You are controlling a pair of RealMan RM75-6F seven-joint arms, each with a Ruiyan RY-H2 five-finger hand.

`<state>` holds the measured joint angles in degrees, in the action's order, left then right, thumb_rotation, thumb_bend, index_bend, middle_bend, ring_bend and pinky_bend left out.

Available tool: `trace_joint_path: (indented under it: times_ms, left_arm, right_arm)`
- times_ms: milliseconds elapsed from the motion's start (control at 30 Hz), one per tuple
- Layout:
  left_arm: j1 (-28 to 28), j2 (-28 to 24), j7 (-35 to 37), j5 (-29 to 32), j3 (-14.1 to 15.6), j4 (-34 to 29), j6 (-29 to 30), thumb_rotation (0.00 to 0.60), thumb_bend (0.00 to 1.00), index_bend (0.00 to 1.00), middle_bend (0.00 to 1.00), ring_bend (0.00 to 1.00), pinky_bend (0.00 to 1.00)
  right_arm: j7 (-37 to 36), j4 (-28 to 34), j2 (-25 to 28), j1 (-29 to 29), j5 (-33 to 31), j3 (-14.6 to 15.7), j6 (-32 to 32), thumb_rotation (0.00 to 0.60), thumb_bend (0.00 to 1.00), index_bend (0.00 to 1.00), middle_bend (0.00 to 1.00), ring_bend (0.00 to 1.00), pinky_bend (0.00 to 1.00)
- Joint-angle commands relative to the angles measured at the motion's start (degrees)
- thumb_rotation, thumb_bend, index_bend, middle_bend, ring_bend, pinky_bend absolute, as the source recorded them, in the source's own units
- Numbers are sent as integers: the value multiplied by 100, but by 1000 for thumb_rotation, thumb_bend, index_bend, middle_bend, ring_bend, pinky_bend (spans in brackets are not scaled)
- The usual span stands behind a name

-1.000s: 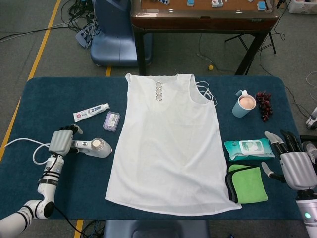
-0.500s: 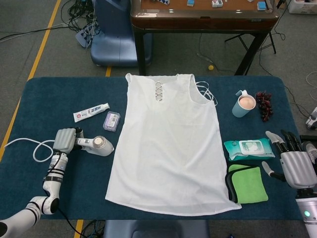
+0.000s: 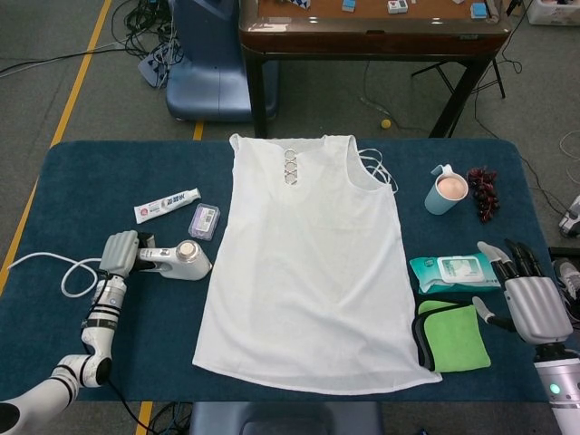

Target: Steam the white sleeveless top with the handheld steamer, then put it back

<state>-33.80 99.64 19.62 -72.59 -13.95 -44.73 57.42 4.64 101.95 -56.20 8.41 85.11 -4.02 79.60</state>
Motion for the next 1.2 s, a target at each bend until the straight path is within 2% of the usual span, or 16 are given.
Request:
trace_joint_path:
  times_ms: [33,267,400,600,700,933,1000,1200]
  left_arm:
    - [16,-113,191,-38,-49,-170,84,600,243,792,657,557,577]
    - [69,-429,421,-33,-136,-764,184,600,243,793,657,557,578]
    - [109,-684,534,61,-245,-1357,186,600,243,793,657,557,578]
    - [108,-946,232,67,-297,-2116,312,600,243,793,657,557,578]
    - [66,-974,38,22,-287,-2378,375,600,243,793,657,557,578]
    - [-79,-952,-336,-139,-189,-2818,403,600,243,793,657,557,578]
    - [-115,-911,-426,-168,-143,-2869,387,600,243,793,657,557,578]
    - [-263,-655,-640,-227,-83,-2751,377,600,243,793,657,556,578]
  right_arm:
    - [19,28,-18,26,38,32,-54,600,328,26,177,0,0]
    - [16,72,-102,221,194,165,-459,600,329,26,177,0,0]
    - [35,90,-207,408,349,245,-767,600,328,26,177,0,0]
    - [-43,38,-446,808,464,319,-1413,600,337,26,174,0,0]
    - [-133,-33,-599,1041,503,347,-1772,600,407,26,158,0,0]
    - [-489,-319,-1088,1482,571,401,-2370,600,737,26,91,0,0]
    - [-611,-443,-1227,1574,546,446,-2536,600,801,26,81,0,0]
    - [-819,-813,-1572,1694,578,588,-2706,600,835,26,80,0,0]
